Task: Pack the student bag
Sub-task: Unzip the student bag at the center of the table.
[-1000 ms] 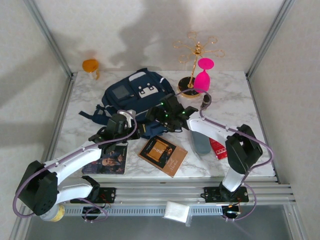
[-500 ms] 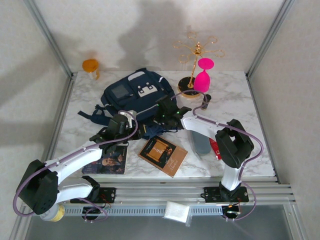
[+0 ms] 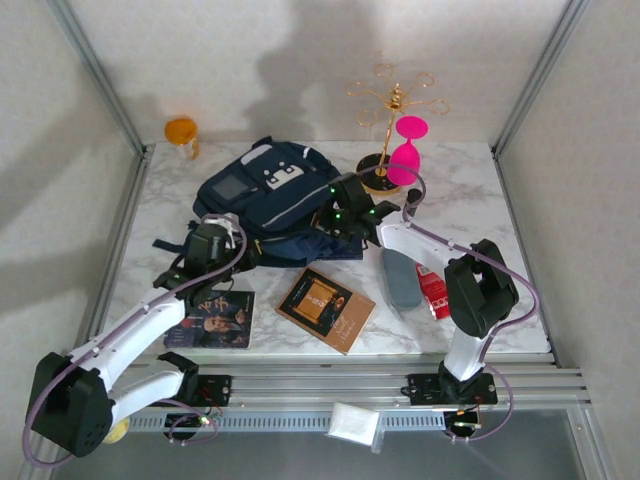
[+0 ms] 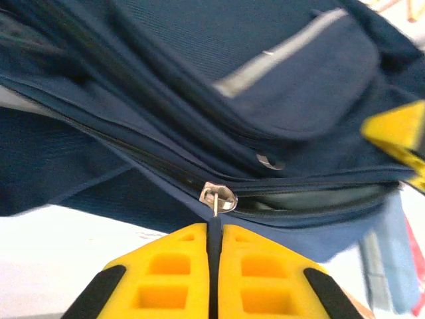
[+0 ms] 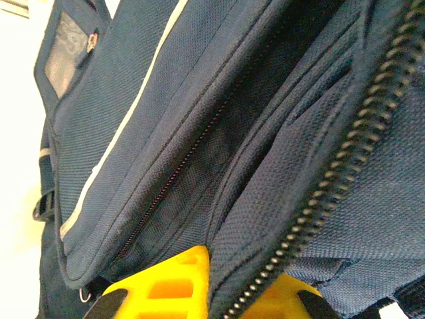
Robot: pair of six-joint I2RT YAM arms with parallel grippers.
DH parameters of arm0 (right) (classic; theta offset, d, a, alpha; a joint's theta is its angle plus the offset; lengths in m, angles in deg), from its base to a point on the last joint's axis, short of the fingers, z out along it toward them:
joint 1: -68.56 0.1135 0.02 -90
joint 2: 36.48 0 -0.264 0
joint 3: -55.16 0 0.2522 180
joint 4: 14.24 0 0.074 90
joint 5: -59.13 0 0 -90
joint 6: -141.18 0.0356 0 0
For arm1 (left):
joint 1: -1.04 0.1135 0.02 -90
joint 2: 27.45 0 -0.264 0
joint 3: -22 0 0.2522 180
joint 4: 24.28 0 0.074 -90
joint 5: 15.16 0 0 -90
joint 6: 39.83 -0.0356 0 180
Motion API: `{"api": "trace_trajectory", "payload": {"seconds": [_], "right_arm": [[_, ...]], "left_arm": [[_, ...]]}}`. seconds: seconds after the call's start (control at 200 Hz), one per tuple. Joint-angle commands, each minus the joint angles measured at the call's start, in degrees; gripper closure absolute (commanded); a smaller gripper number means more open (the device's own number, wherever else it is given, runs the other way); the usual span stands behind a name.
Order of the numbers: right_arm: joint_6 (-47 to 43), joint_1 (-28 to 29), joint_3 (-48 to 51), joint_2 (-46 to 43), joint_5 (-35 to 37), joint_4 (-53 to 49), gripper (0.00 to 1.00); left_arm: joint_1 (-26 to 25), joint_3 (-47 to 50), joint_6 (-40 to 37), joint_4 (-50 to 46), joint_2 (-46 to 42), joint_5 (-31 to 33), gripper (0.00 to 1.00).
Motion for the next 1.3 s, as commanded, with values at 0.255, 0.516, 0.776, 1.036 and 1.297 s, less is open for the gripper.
{"api": "trace_trajectory", "payload": {"seconds": [0.255, 0.516, 0.776, 1.036, 1.297], "right_arm": [[-4.6, -3.0, -2.0, -3.1, 2.1, -1.4, 1.0], [-2.4, 0.4, -3.4, 0.9, -1.1, 1.5, 1.0], [2.5, 5.1, -3.5, 3.0, 4.0, 5.0, 1.0], [2.0, 6.9, -5.8, 7.6, 0.2, 8.0, 0.83], [-4.1, 7.6, -1.4, 1.4, -2.9, 3.3, 0.41]], "left_arm": [[13.2, -2.0, -2.8, 1.3, 8.5, 7.8, 1.0], [19.5, -4.6, -3.3, 6.7, 16.7, 6.3, 1.0], [21.0, -11.2, -4.4, 8.1, 24.7, 5.3, 1.0], [21.0, -13.0, -4.7, 9.4, 27.6, -1.0, 1.0], [19.3, -9.3, -0.4, 2.8, 19.7, 2.1, 0.65]]}}
